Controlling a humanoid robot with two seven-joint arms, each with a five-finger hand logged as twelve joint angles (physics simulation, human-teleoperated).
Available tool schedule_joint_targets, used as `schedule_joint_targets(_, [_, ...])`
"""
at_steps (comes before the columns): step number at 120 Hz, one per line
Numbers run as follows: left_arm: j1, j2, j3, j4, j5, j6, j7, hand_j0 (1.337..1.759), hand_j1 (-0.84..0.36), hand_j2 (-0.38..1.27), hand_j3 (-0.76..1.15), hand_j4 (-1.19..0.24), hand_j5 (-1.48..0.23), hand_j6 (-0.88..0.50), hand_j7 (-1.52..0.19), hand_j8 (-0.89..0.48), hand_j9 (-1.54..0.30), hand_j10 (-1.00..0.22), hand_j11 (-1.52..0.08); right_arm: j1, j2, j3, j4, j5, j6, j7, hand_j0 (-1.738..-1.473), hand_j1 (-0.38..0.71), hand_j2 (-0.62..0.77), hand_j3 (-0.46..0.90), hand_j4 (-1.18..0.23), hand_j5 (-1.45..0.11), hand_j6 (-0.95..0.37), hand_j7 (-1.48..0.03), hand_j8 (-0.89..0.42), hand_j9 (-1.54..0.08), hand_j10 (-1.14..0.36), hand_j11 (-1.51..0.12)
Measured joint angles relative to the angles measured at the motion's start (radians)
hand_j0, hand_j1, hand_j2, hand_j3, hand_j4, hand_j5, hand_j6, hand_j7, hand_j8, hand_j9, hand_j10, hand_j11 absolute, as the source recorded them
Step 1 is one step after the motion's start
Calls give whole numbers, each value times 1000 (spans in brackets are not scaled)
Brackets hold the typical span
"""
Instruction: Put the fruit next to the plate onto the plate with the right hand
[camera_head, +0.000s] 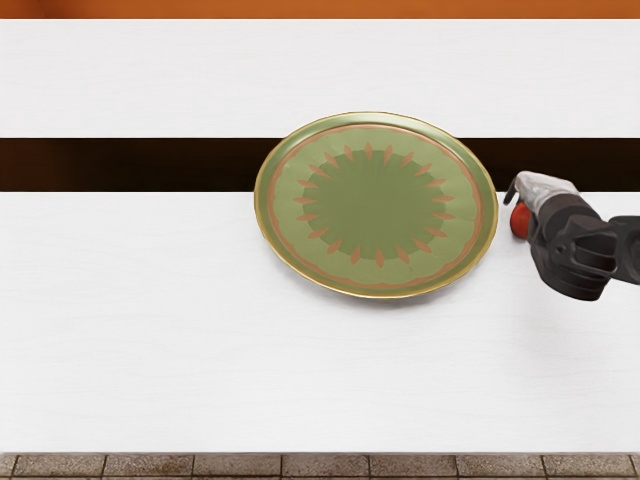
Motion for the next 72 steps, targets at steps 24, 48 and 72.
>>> schedule_joint_targets(24, [1, 0, 0, 0, 0, 0, 0, 1658, 349, 0, 0, 0, 0, -1, 0, -1, 0, 0, 0, -9, 1, 2, -1, -6, -1, -2, -1650, 264, 21, -4, -558, -686, -414, -702, -356, -698, -548, -696])
schedule_joint_targets(48, [1, 0, 0, 0, 0, 0, 0, 1658, 349, 0, 0, 0, 0, -1, 0, -1, 0, -1, 0, -20, 2, 2, -2, -12, -13, -2, -1644, 283, 71, -5, -738, -698, -375, -828, -362, -744, -552, -759])
schedule_joint_targets(72, [0, 0, 0, 0, 0, 0, 0, 1658, 349, 0, 0, 0, 0, -1, 0, -1, 0, 0, 0, -18, -3, 20, -1, 2, -3, 0, -1647, 296, 193, 1, -767, -910, -376, -951, -316, -936, -541, -950])
